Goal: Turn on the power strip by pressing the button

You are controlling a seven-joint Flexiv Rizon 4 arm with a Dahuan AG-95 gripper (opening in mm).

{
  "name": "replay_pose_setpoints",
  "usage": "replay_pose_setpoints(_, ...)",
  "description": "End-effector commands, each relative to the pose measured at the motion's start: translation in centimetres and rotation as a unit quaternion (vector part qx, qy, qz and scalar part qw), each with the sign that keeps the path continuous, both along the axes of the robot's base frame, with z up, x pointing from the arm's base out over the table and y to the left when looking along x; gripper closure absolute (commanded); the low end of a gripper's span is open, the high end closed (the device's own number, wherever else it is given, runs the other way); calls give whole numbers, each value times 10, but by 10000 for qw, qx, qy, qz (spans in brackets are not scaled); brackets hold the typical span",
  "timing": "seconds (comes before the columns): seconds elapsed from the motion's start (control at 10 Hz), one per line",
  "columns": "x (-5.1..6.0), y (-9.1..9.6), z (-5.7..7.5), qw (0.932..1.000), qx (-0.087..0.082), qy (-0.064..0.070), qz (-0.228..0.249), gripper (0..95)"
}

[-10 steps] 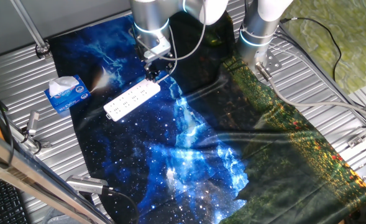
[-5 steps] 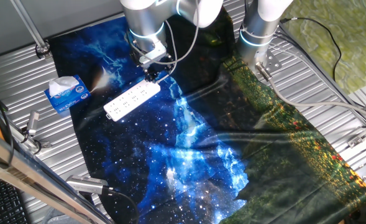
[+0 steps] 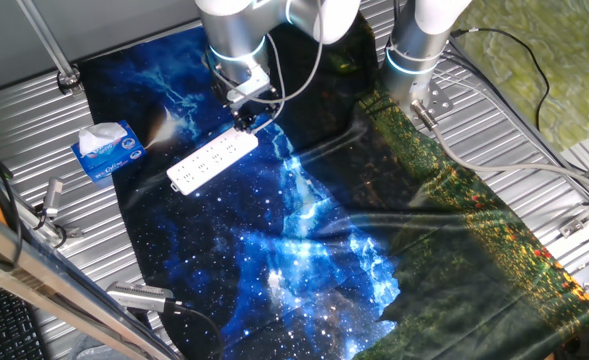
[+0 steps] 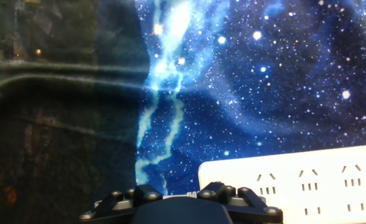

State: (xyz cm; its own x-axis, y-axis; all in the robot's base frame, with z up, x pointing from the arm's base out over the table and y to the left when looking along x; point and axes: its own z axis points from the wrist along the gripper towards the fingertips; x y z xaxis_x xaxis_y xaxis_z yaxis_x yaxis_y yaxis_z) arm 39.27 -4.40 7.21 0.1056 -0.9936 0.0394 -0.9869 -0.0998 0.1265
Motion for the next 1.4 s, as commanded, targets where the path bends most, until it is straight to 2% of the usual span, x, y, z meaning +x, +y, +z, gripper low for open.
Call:
replay_pose_setpoints(0.1, 1, 0, 0, 10000, 15, 6, 55, 380)
replay_pose_setpoints(0.6, 1, 0, 0, 9999, -66, -33, 75, 380)
replay_pose_setpoints(1.1, 1, 0, 0, 9999, -53, -48, 79, 380)
replay_pose_setpoints(1.4, 0, -7, -4, 10000, -43, -59, 65, 380)
